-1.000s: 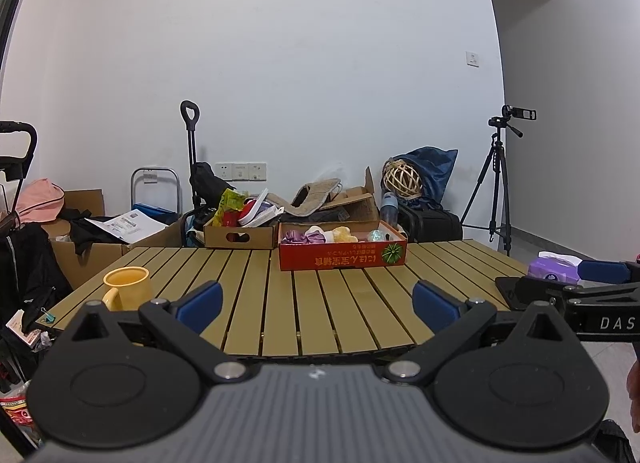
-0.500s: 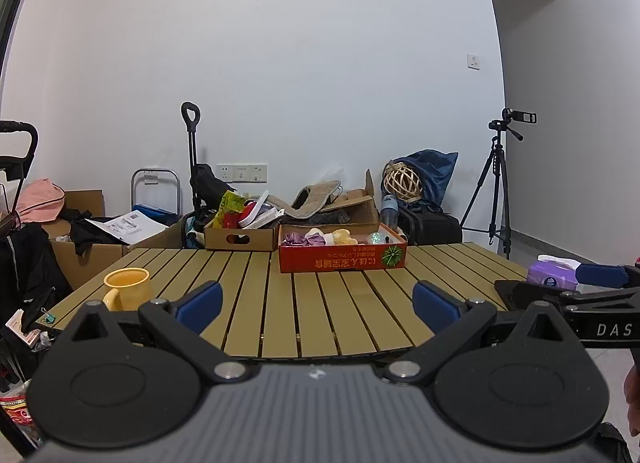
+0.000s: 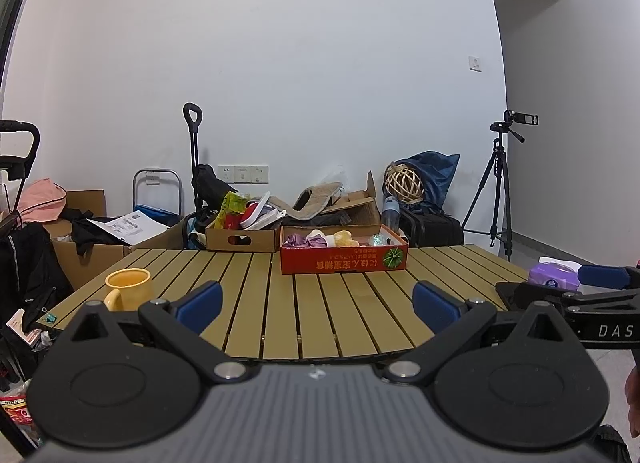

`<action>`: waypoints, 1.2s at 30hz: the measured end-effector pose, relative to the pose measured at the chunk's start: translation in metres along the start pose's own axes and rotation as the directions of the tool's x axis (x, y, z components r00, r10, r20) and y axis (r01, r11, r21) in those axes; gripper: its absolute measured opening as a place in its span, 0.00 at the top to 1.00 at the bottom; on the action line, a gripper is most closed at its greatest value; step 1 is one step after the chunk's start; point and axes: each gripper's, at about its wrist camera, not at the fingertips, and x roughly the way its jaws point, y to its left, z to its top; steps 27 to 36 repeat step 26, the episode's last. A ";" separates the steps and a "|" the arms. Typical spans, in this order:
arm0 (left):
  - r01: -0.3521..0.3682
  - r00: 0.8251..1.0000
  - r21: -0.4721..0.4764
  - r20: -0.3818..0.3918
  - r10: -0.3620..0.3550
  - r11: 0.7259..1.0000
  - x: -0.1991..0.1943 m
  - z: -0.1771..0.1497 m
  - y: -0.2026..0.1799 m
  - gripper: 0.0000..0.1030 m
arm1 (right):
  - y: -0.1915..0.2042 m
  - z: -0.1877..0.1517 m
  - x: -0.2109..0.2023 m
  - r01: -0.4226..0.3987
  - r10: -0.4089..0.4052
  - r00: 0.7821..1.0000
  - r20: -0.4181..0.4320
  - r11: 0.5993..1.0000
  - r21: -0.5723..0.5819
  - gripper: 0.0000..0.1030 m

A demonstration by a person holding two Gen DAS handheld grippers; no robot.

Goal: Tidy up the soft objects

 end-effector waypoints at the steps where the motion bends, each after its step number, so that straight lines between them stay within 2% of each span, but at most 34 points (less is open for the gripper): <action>1: 0.000 1.000 0.000 0.001 0.000 1.000 0.000 0.000 0.000 0.00 | 0.000 0.000 0.000 0.000 0.000 1.000 0.000 1.000 0.000 0.00; 22: -0.004 1.000 -0.003 0.026 0.004 1.000 -0.003 0.004 -0.004 0.00 | -0.001 0.000 -0.001 0.001 -0.001 1.000 -0.004 1.000 0.001 0.00; 36: 0.006 1.000 -0.002 0.014 -0.006 1.000 -0.003 0.003 -0.005 0.00 | -0.001 0.001 -0.002 0.001 -0.001 1.000 -0.005 1.000 0.002 0.00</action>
